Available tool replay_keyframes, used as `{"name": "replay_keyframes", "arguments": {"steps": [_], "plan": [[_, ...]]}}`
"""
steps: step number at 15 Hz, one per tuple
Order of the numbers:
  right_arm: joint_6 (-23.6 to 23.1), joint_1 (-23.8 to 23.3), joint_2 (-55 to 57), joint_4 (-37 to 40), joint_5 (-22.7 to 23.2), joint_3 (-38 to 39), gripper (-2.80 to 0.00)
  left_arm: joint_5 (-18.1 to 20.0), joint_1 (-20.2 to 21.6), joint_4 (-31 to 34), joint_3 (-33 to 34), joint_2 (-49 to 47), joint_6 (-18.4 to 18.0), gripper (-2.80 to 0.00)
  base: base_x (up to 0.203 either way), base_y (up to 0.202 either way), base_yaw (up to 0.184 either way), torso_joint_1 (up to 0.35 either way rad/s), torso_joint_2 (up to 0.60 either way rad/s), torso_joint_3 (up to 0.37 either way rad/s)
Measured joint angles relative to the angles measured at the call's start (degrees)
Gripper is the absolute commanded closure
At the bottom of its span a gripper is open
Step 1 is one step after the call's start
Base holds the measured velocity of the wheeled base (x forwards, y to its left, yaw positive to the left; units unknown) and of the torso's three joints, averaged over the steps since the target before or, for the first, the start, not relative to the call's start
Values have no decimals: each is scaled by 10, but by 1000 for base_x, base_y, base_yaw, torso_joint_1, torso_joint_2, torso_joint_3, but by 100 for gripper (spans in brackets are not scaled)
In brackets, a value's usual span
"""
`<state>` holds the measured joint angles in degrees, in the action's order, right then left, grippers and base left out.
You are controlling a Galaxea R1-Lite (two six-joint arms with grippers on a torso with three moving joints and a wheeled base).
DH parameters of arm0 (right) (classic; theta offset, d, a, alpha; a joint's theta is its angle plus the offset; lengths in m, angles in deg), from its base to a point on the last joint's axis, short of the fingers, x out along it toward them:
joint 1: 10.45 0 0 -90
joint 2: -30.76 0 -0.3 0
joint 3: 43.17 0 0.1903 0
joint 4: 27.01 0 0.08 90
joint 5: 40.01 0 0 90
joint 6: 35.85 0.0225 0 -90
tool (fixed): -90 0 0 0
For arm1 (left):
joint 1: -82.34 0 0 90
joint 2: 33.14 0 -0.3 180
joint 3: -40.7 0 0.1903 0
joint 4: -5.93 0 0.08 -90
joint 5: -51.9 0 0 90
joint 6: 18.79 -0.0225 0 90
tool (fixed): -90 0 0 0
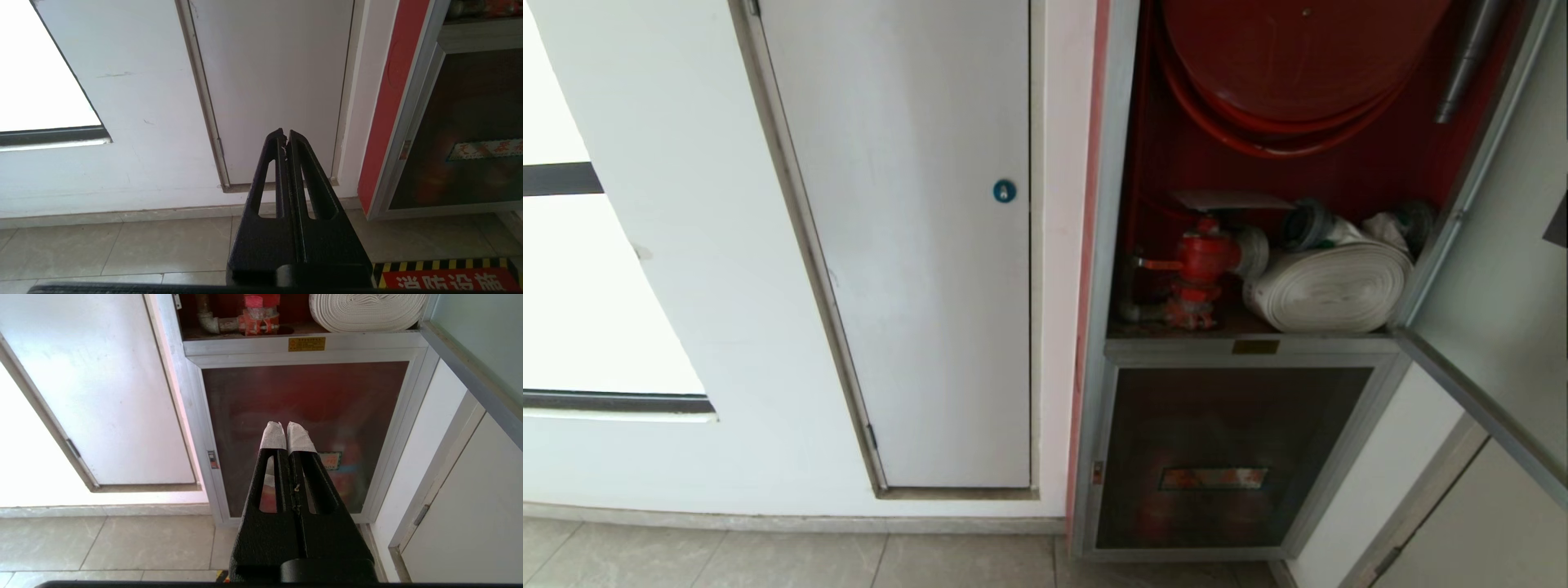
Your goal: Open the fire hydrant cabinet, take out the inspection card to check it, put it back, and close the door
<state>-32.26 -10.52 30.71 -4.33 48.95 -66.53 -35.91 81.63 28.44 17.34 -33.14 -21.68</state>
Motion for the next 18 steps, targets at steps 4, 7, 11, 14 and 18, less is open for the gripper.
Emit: {"name": "replay_keyframes", "arguments": {"steps": [4, 7, 11, 14, 18], "plan": [[0, 0, 0, 0, 0, 0, 0, 0, 0, 0, 0, 0, 0, 0, 0, 0, 0, 0, 0, 0], [0, 0, 0, 0, 0, 0, 0, 0, 0, 0, 0, 0, 0, 0, 0, 0, 0, 0, 0, 0], [0, 0, 0, 0, 0, 0, 0, 0, 0, 0, 0, 0, 0, 0, 0, 0, 0, 0, 0, 0], [0, 0, 0, 0, 0, 0, 0, 0, 0, 0, 0, 0, 0, 0, 0, 0, 0, 0, 0, 0], [0, 0, 0, 0, 0, 0, 0, 0, 0, 0, 0, 0, 0, 0, 0, 0, 0, 0, 0, 0]]}}
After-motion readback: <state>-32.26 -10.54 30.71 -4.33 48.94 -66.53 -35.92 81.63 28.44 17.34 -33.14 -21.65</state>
